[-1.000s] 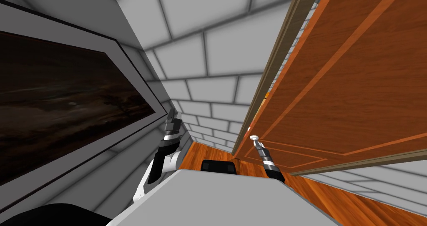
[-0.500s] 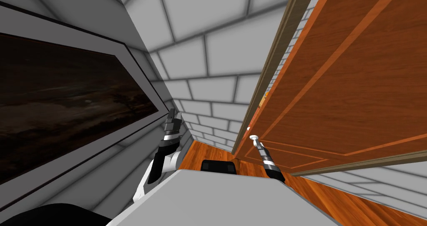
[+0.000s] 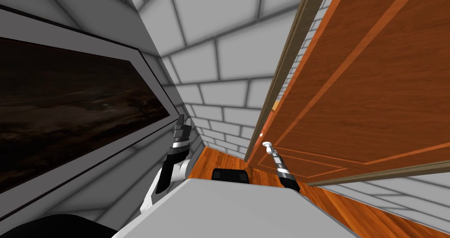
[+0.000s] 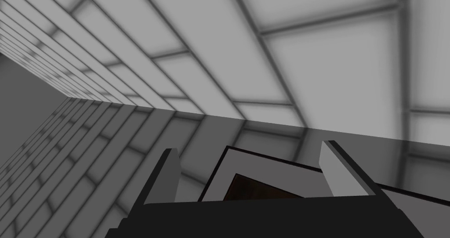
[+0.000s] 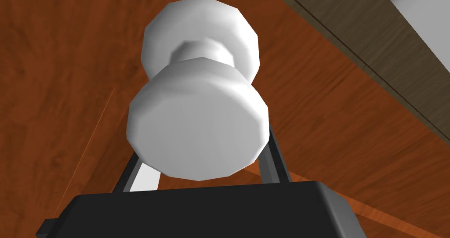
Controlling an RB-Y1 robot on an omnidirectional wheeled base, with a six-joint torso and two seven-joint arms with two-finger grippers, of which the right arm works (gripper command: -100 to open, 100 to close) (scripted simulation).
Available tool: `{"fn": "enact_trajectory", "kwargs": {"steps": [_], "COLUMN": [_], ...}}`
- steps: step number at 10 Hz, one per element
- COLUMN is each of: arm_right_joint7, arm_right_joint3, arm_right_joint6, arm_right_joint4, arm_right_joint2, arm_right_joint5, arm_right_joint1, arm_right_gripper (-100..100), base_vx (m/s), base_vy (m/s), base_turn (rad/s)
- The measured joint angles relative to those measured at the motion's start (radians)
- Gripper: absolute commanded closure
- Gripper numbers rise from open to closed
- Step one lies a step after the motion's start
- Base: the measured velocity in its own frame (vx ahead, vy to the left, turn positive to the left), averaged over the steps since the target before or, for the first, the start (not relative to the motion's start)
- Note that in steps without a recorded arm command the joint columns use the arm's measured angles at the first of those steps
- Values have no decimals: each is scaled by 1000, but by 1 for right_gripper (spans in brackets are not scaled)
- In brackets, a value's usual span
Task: Pull the door open
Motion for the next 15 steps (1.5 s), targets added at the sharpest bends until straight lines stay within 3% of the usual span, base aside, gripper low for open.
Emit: {"fn": "enact_trajectory", "kwargs": {"steps": [2, 4, 6, 8, 12, 15], "arm_right_joint7": [-39, -84, -130, -178, -262, -333], "arm_right_joint3": [12, 27, 43, 61, 85, 110], "arm_right_joint6": [-6, 6, 0, 20, 11, 27], "arm_right_joint4": [9, -11, 6, -37, -14, -39], "arm_right_joint2": [-7, -9, -15, -12, -24, -33], "arm_right_joint5": [-25, -48, -83, -107, -160, -203], "arm_right_joint1": [-2, 7, -2, 22, 12, 27], "arm_right_gripper": [100, 100, 100, 100, 100, 100], "base_vx": [-34, -42, -44, -37, -31, -41], "base_vy": [-13, -22, -20, -13, -12, -15], "base_turn": [45, 64, 43, 36, 41, 68]}}
